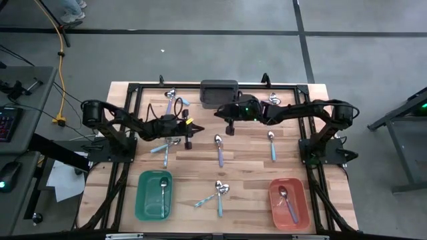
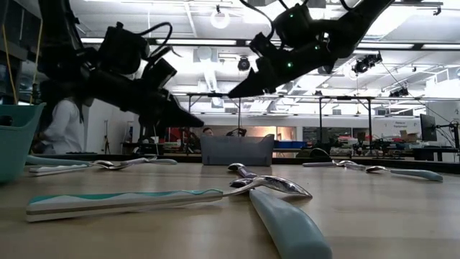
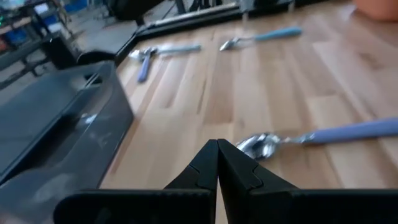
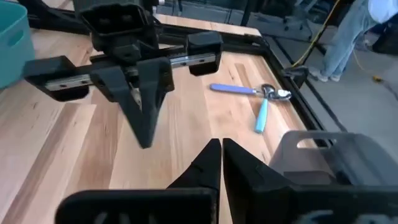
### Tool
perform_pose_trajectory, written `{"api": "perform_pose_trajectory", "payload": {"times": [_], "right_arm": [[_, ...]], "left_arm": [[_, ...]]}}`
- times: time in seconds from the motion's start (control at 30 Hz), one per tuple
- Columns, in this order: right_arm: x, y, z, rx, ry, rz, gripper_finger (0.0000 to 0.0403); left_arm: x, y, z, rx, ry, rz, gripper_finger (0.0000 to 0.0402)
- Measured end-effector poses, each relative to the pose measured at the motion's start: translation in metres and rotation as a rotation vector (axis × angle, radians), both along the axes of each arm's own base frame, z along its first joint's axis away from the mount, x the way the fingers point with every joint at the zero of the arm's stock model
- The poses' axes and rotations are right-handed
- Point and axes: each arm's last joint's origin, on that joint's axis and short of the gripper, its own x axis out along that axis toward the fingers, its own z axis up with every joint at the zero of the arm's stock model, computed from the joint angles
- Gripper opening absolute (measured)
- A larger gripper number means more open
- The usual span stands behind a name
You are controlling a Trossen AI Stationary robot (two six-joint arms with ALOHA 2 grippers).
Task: Sort silverware by color (type)
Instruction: Put the blue spoon into the black bin
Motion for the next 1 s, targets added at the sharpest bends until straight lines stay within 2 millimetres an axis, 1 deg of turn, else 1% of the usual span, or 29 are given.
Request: {"api": "perform_pose_trajectory", "payload": {"times": [0.13,0.23,0.43,0.53,0.8,0.9,1.0], "right_arm": [[-0.002,-0.003,-0.002,0.009,0.022,-0.022,0.0000],[-0.002,-0.005,-0.002,-0.004,0.026,-0.057,0.0000],[-0.002,-0.005,-0.002,-0.012,0.028,-0.073,0.0004],[-0.003,-0.006,-0.003,-0.026,0.039,-0.115,0.0020],[-0.005,-0.005,-0.008,0.046,0.083,-0.141,0.0093],[-0.005,-0.005,-0.009,0.048,0.092,-0.139,0.0104],[-0.005,-0.005,-0.009,0.036,0.093,-0.134,0.0101]], "left_arm": [[-0.003,0.007,-0.003,0.001,0.037,0.053,0.0000],[-0.004,0.012,-0.004,0.002,0.042,0.082,0.0000],[-0.007,0.020,-0.004,0.001,0.043,0.113,0.0000],[-0.008,0.023,-0.004,0.001,0.044,0.126,0.0000],[-0.010,0.031,-0.004,-0.008,0.043,0.159,0.0000],[-0.010,0.030,-0.005,-0.038,0.043,0.137,0.0000],[-0.005,0.027,-0.003,-0.106,0.031,0.069,0.0000]]}}
